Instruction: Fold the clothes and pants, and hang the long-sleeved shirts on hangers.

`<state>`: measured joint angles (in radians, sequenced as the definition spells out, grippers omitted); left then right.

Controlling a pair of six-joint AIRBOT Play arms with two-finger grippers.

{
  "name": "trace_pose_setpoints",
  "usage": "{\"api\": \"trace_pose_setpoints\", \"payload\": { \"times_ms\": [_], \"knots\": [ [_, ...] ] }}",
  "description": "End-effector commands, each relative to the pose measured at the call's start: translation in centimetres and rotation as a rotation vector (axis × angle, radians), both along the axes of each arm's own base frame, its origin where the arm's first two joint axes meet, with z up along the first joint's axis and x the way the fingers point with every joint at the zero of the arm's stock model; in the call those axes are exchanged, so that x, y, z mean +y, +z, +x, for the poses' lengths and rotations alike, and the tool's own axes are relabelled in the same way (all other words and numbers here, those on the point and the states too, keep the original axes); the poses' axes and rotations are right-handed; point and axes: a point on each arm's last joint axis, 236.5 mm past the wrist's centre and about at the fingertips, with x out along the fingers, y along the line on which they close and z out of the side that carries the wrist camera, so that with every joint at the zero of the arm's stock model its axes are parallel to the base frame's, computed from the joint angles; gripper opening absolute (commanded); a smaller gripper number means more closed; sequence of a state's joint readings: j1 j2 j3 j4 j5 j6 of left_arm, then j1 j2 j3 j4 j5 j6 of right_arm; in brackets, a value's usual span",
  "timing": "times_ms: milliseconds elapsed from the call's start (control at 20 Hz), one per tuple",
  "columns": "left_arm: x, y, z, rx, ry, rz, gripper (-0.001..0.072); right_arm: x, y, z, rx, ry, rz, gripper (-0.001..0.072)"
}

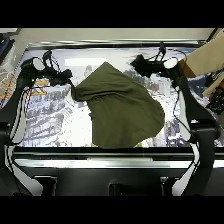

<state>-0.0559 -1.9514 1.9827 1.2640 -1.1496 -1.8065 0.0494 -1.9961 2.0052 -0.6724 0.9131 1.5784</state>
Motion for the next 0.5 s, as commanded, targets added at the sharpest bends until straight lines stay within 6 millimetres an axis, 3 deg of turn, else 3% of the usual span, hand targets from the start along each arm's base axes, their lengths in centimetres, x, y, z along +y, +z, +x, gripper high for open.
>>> {"api": "trace_pose_setpoints", "payload": {
  "times_ms": [0, 100, 250, 350, 400, 450],
  "knots": [
    [-0.1, -1.2, -0.4, 0.037, -0.006, -0.003, 0.0018, -2.9, 2.0, -6.1, 0.051, 0.241, -0.05, 0.0433],
    [-0.2, -1.3, -1.2, 0.067, -0.017, -0.002, 0.0019, -7.8, 3.5, -10.4, 0.096, 0.331, -0.135, 0.0433],
    [-0.2, -1.6, -2.3, 0.112, -0.031, 0.001, 0.0019, -15.7, 2.7, -15.6, 0.244, 0.297, -0.266, 0.0435],
    [-0.3, -1.7, -2.7, 0.128, -0.036, 0.002, 0.0019, -18.1, 1.2, -18.6, 0.306, 0.224, -0.216, 0.046],
    [-0.3, -1.8, -2.8, 0.135, -0.038, 0.002, 0.0019, -18.7, -0.5, -20.7, 0.346, 0.195, -0.191, 0.0466],
    [-0.3, -1.8, -3.0, 0.142, -0.041, 0.003, 0.0019, -18.8, -2.5, -22.9, 0.392, 0.165, -0.161, 0.0521]
  ]
}}
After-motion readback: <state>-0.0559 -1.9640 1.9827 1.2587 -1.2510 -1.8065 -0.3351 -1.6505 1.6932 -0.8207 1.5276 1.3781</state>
